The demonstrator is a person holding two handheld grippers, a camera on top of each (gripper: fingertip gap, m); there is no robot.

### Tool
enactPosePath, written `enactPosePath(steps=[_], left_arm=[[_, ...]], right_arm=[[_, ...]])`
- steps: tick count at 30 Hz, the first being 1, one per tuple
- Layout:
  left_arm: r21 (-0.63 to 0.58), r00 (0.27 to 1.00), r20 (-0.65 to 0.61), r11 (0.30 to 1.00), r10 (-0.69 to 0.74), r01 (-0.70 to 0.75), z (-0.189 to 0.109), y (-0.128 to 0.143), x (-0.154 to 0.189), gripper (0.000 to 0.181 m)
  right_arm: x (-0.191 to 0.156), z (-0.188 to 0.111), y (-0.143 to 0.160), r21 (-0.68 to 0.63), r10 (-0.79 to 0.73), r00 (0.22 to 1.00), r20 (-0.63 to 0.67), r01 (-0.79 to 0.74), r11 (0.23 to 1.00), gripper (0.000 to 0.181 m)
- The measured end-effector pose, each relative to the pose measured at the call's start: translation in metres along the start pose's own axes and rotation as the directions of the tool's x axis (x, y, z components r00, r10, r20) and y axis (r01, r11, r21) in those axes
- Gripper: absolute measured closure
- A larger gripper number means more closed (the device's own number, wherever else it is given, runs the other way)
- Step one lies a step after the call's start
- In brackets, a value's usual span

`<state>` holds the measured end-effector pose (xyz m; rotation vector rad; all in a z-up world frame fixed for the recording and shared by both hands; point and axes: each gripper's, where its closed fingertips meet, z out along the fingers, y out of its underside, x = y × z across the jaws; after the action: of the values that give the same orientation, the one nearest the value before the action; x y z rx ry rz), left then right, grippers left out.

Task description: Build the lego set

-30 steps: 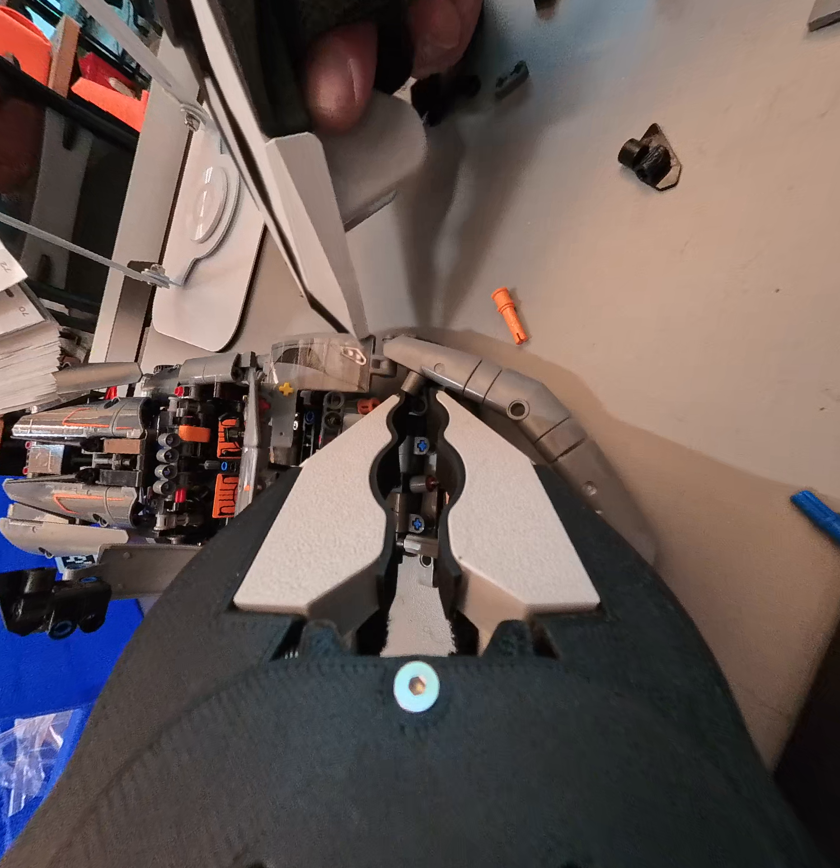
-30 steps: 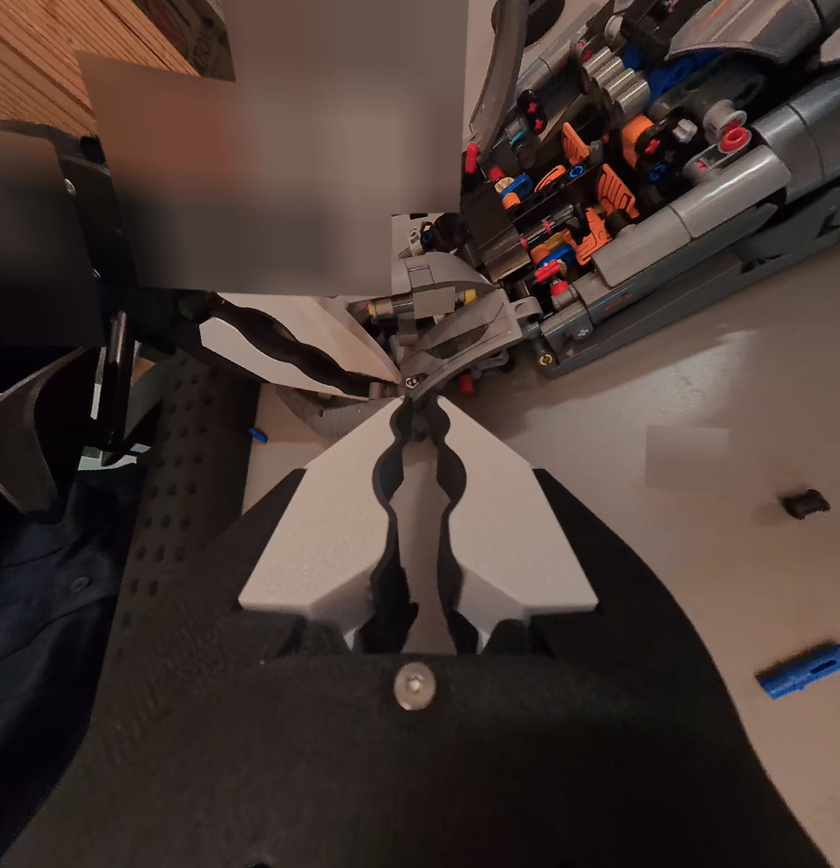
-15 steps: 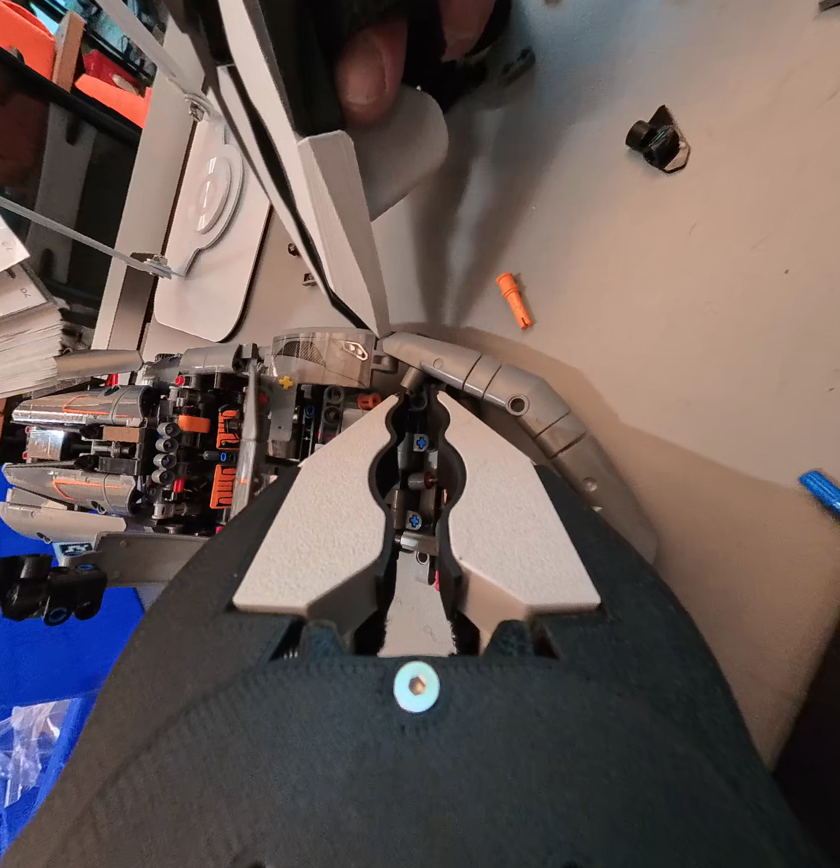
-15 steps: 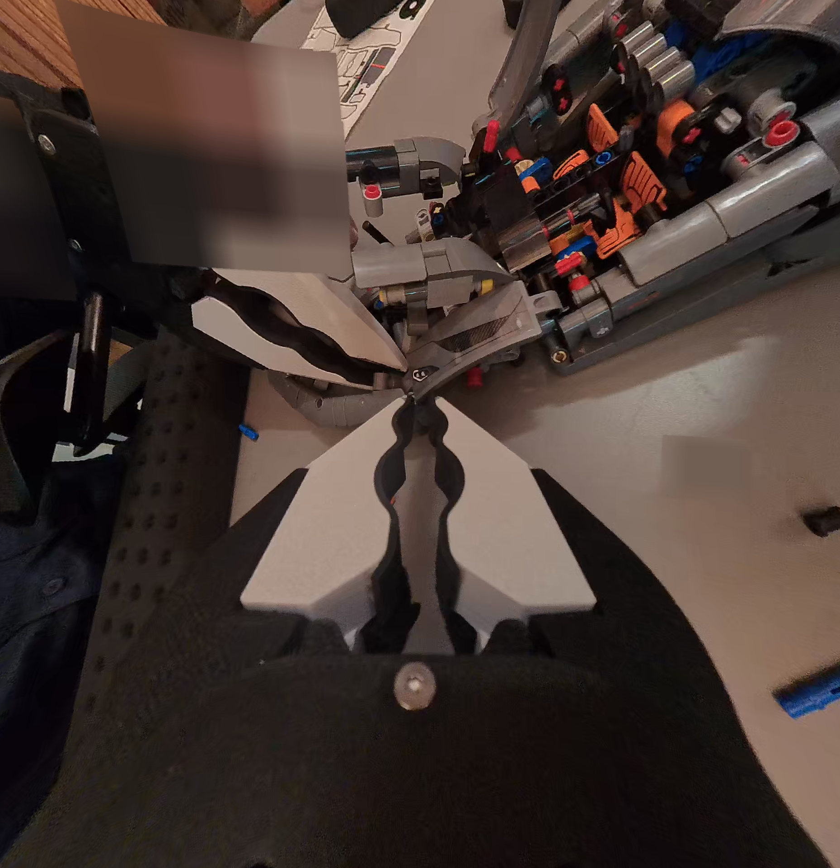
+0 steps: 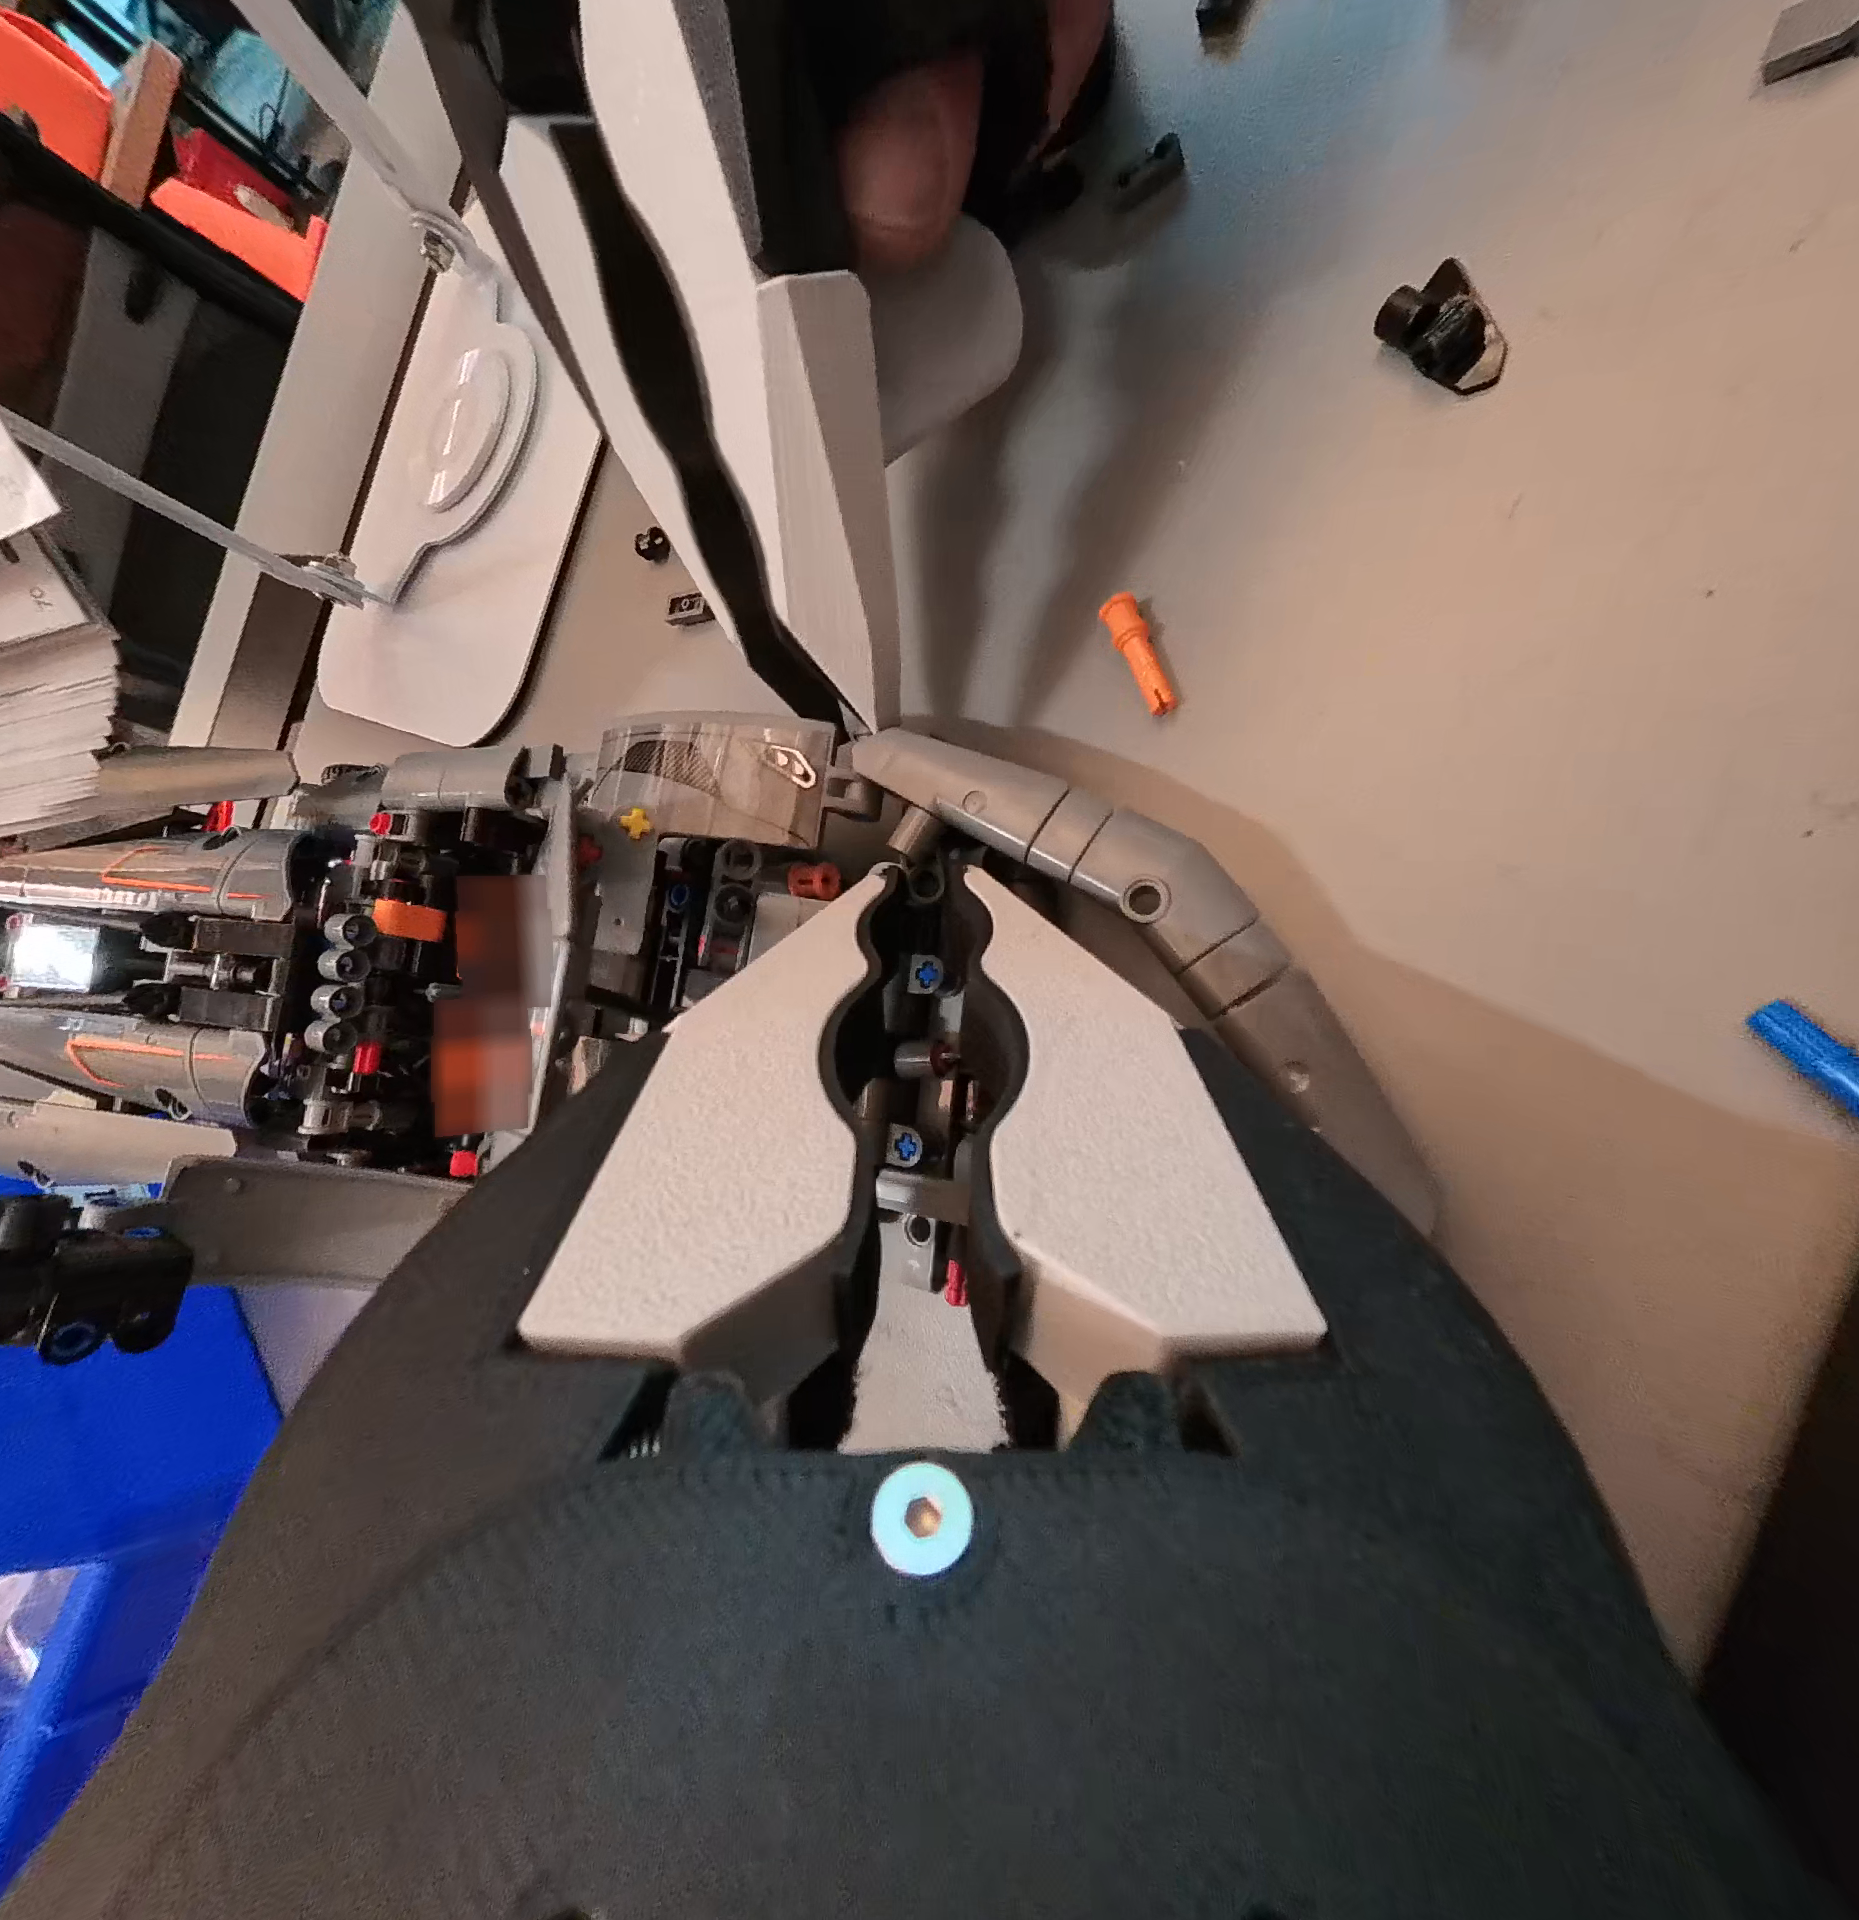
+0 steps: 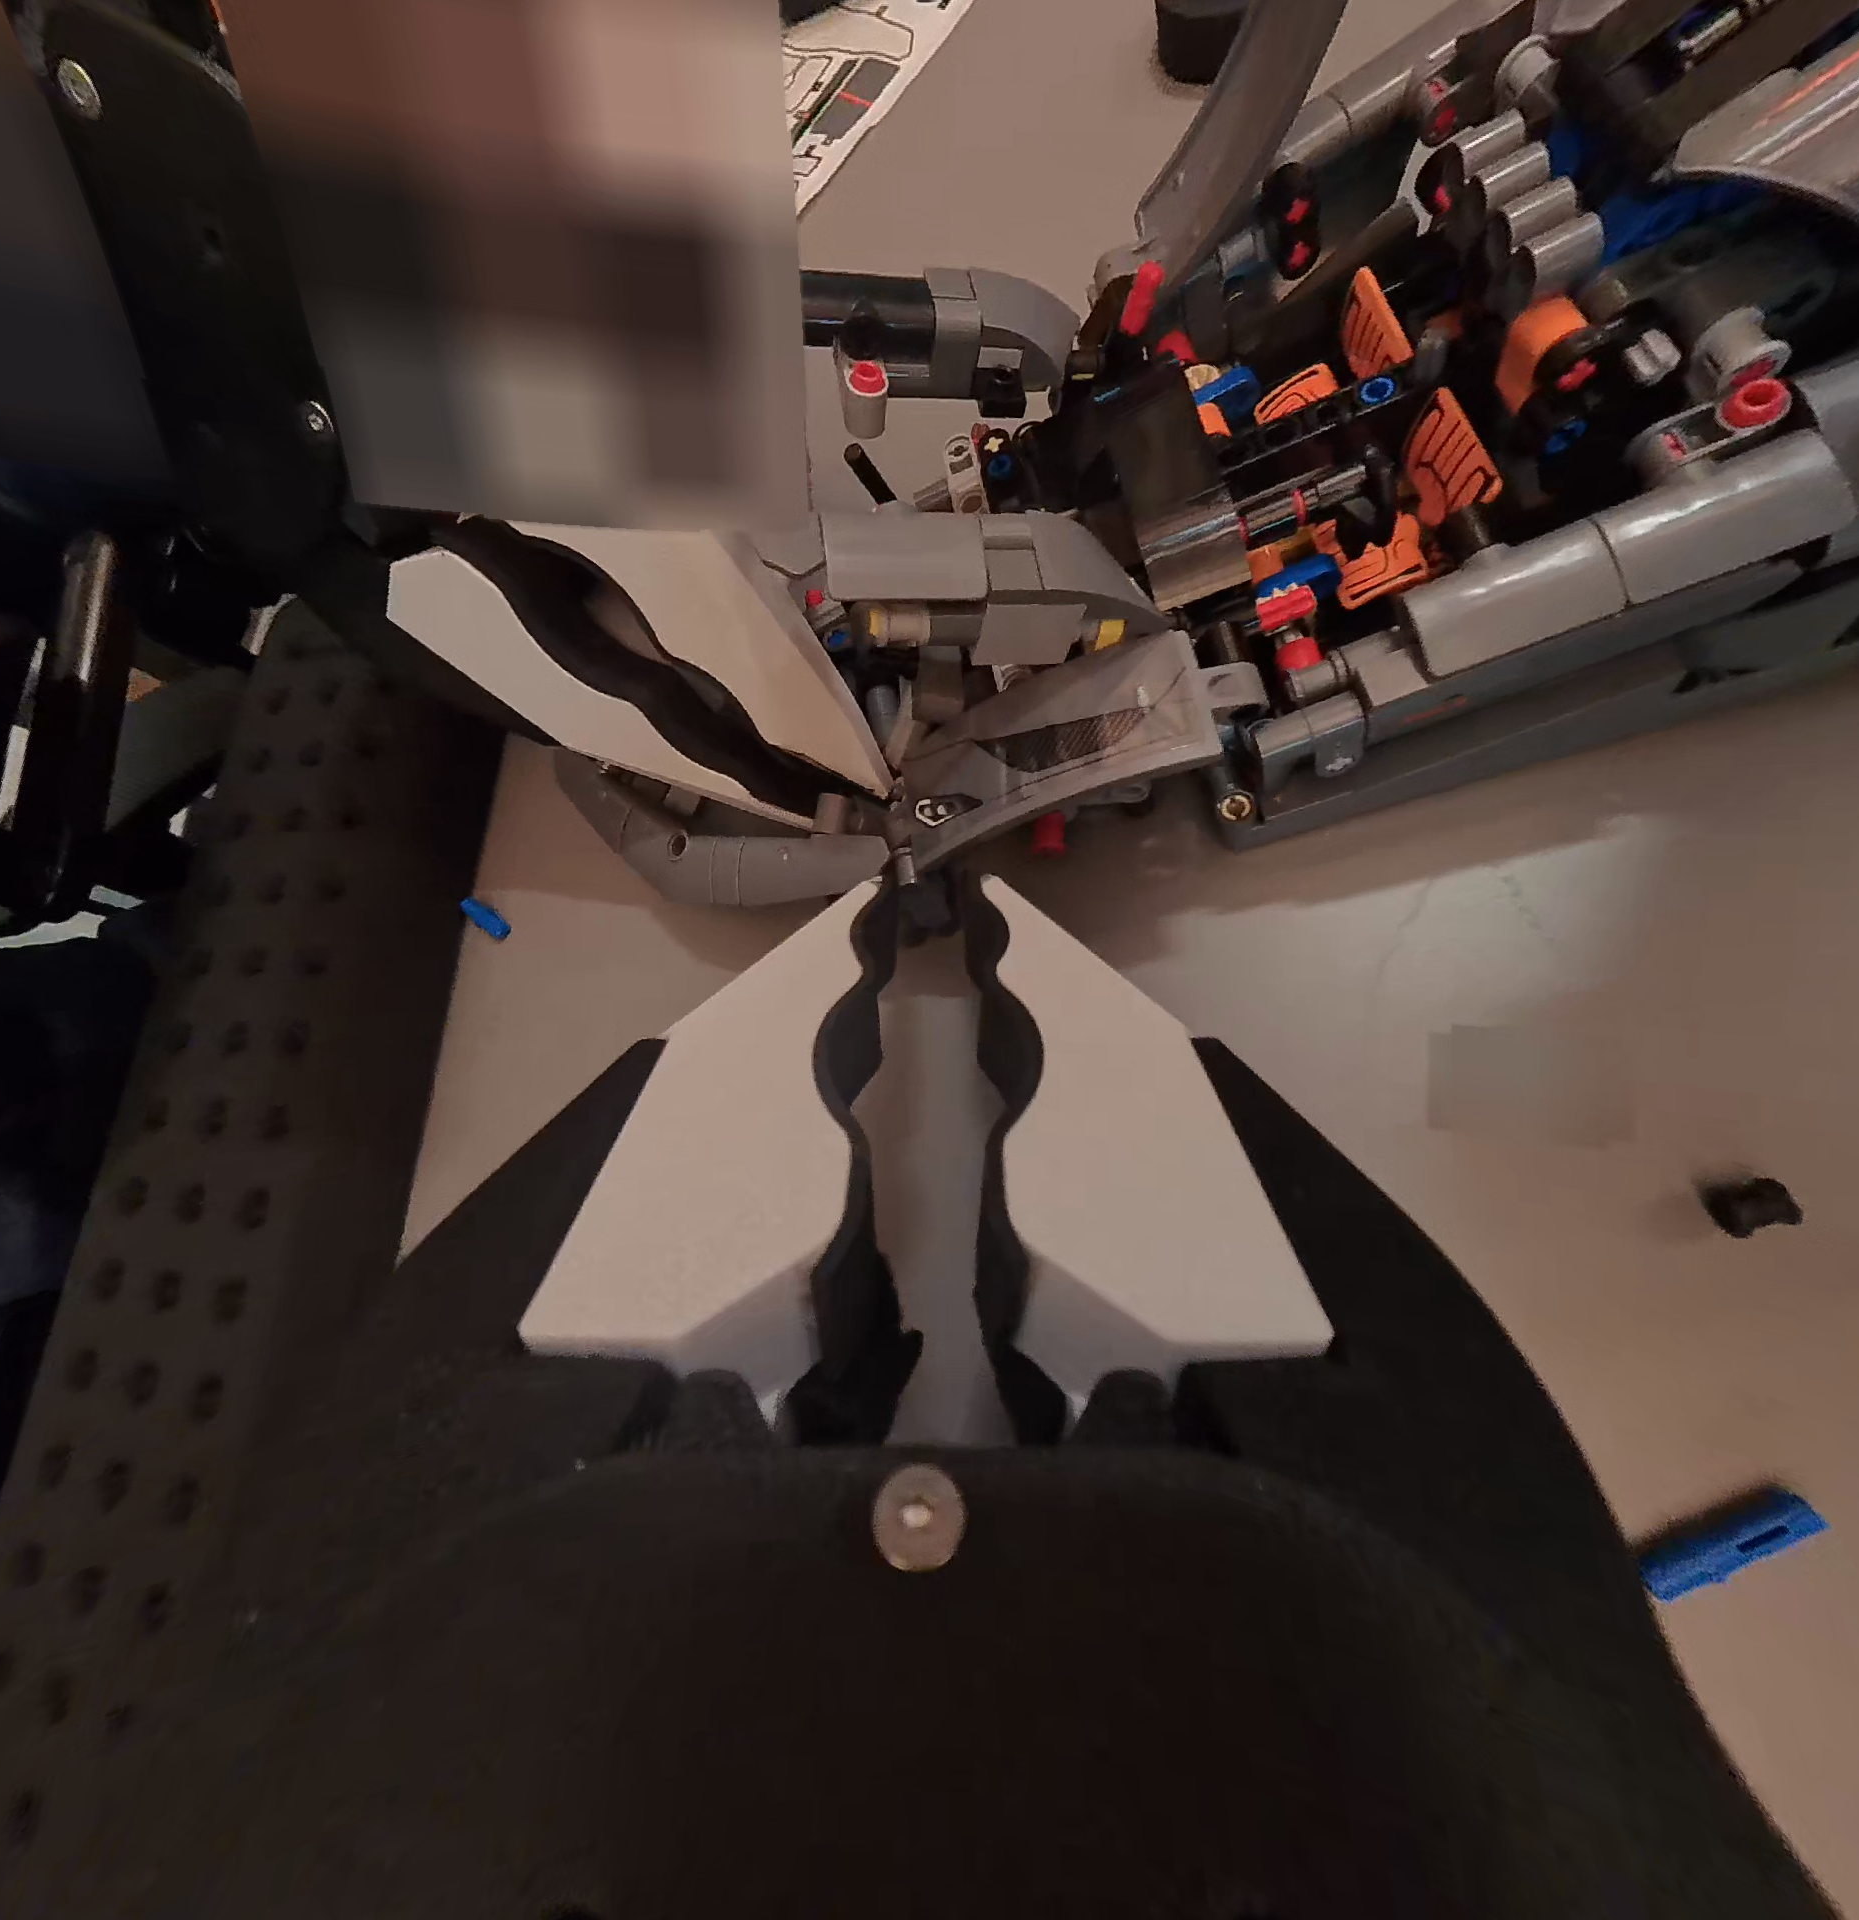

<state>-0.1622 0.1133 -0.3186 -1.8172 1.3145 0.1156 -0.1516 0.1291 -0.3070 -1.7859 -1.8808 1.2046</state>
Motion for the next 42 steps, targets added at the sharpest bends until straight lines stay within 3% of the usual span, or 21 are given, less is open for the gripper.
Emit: enactPosePath(steps=[4,25,42], left_arm=[[0.004,1.000,-0.004,1.000,0.001,-0.001,-0.001,0.001,0.000,0.177],[-0.020,1.000,0.007,1.000,-0.013,0.013,-0.002,0.002,-0.006,0.167],[0.003,0.998,0.008,0.998,0.059,-0.059,0.000,0.000,-0.007,0.169]], right_arm=[[0.002,0.001,0.000,-0.001,-0.021,0.999,-0.026,0.021,1.000,0.166],[0.001,0.008,0.000,-0.009,-0.014,0.999,-0.035,0.014,1.000,0.172],[0.001,0.016,0.006,-0.043,-0.137,0.986,-0.090,0.133,0.990,0.179]])
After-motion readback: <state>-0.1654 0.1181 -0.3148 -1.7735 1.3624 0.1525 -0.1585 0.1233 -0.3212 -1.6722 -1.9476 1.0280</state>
